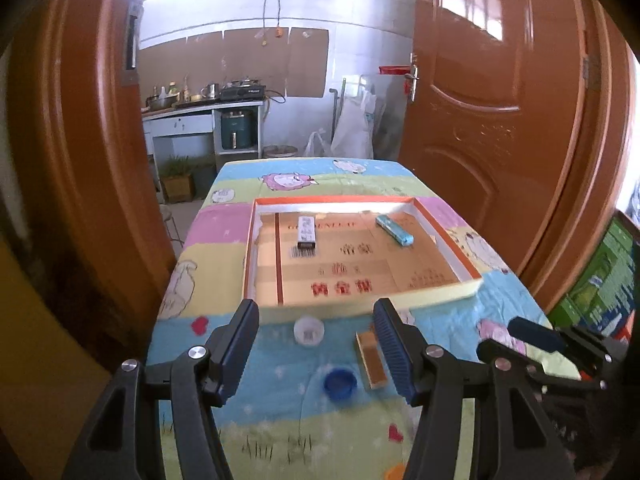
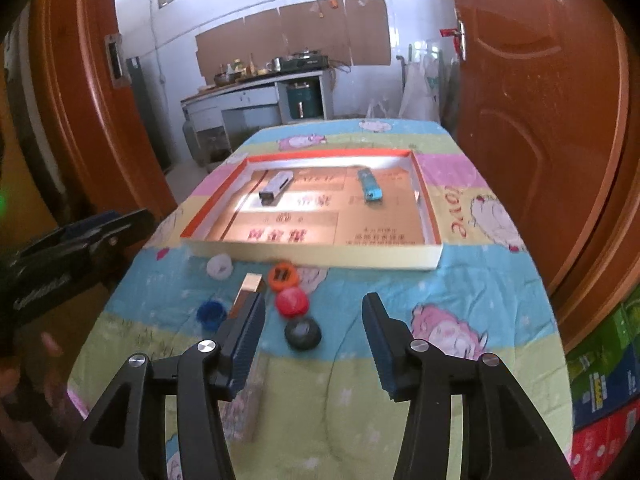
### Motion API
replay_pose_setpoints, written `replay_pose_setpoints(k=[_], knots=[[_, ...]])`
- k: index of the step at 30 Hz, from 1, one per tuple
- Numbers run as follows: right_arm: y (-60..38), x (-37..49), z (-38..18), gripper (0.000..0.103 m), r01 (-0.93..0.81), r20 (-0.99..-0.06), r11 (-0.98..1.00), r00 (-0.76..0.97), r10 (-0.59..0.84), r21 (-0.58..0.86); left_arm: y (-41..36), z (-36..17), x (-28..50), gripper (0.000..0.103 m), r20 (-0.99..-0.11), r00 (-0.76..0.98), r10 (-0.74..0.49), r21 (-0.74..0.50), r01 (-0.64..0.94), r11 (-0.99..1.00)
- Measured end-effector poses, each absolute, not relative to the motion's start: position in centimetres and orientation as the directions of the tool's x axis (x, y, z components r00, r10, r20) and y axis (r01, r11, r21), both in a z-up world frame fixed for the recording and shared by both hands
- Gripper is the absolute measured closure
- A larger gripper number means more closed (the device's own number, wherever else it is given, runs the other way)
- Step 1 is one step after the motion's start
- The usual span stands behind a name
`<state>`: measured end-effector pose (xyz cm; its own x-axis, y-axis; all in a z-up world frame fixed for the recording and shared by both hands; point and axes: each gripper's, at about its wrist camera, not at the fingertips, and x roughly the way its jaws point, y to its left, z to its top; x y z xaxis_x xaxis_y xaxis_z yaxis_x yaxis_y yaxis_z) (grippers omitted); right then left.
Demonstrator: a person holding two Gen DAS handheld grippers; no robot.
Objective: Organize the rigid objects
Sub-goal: 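Withdraw both tools from the box lid back toward the remaining items, then grasp the clear glittery tube with the right tool while the left tool grasps the orange cap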
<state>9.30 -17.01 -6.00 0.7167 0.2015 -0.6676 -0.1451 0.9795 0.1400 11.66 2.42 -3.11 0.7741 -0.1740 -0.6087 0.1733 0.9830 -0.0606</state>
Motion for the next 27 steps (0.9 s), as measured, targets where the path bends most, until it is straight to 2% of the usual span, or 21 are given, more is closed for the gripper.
replay_pose_setpoints(k=[27], knots=[[-12.2, 7.8, -11.3, 0.051, -0.213, -0.763, 0.97, 0.606, 0.226, 0.118, 3.4, -9.2, 2.2, 0.044, -0.613, 0.756, -0.229, -0.07, 0.236, 0.969]])
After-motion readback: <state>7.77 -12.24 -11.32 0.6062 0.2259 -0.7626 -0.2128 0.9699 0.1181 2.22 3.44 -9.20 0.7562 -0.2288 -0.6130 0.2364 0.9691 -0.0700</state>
